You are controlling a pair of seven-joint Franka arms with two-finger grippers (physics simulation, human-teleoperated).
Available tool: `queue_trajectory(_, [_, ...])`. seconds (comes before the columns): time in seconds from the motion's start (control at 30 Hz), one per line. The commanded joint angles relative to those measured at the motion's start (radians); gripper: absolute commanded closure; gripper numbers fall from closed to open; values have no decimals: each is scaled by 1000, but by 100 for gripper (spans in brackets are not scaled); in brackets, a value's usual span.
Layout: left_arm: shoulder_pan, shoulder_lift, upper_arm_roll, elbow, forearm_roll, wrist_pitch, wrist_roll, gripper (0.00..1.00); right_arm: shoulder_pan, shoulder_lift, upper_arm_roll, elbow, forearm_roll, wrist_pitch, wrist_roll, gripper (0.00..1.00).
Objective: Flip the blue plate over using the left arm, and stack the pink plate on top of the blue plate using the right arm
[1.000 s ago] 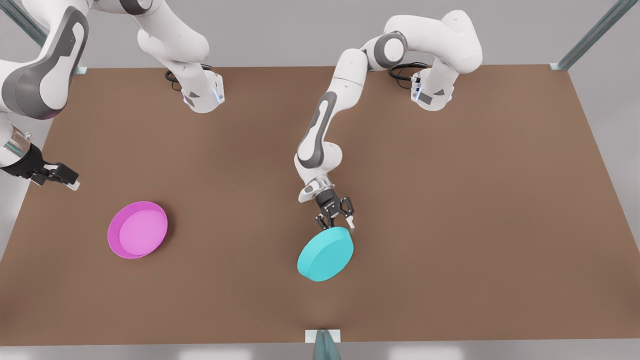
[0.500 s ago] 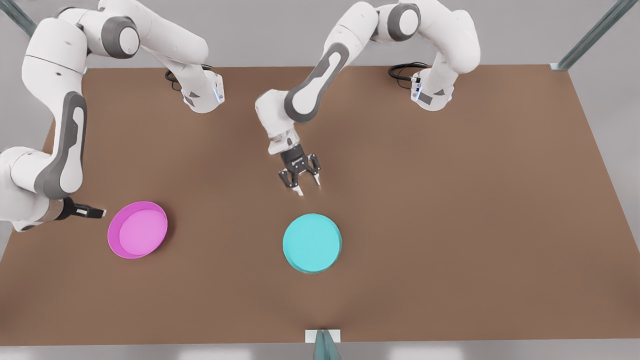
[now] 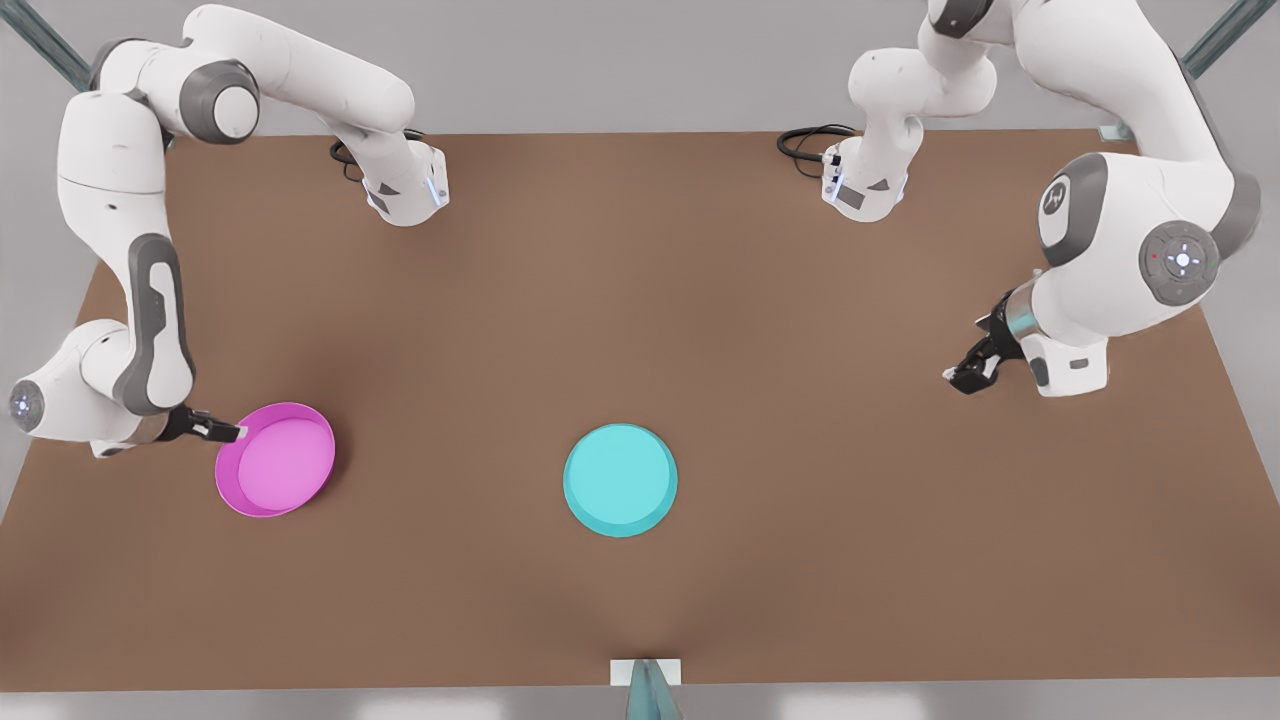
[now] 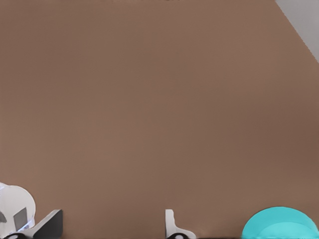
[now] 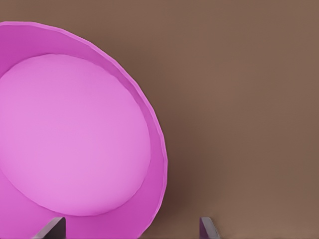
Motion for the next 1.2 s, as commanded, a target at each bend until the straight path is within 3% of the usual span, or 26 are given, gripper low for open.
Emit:
queue_trajectory(0.0, [28, -3, -38, 4, 59, -8, 880, 0, -6, -9, 0, -54, 18, 216, -120, 0])
queue_trajectory(0.23, [25, 17, -46, 6, 45, 46, 880, 0, -33, -15, 0, -186, 32, 442, -145, 0])
queue_trajectory(0.53, [25, 14, -41, 6, 47, 38, 879, 0, -29, -9, 8, -216, 66, 448, -140, 0])
queue_trajectory(0.6, [25, 14, -38, 6, 47, 38, 879, 0, -28, -6, 8, -222, 76, 449, -142, 27])
queue_trajectory(0.7, [25, 14, -38, 6, 47, 38, 880, 0, -28, 6, 10, -221, 78, 449, -143, 31])
queue_trajectory(0.77, [25, 16, -38, 6, 47, 40, 880, 0, -28, 8, 8, -221, 78, 449, -143, 52])
queue_trajectory(0.9, [25, 17, -36, 12, 45, 40, 880, 0, -23, 8, 8, -218, 78, 446, -143, 73])
queue_trajectory(1.0, [25, 17, -36, 15, 45, 40, 880, 0, -20, 5, 10, -212, 78, 443, -142, 79])
queue_trajectory(1.17, [27, 17, -36, 15, 45, 40, 879, 0, -20, 0, 26, -164, 81, 370, -138, 79])
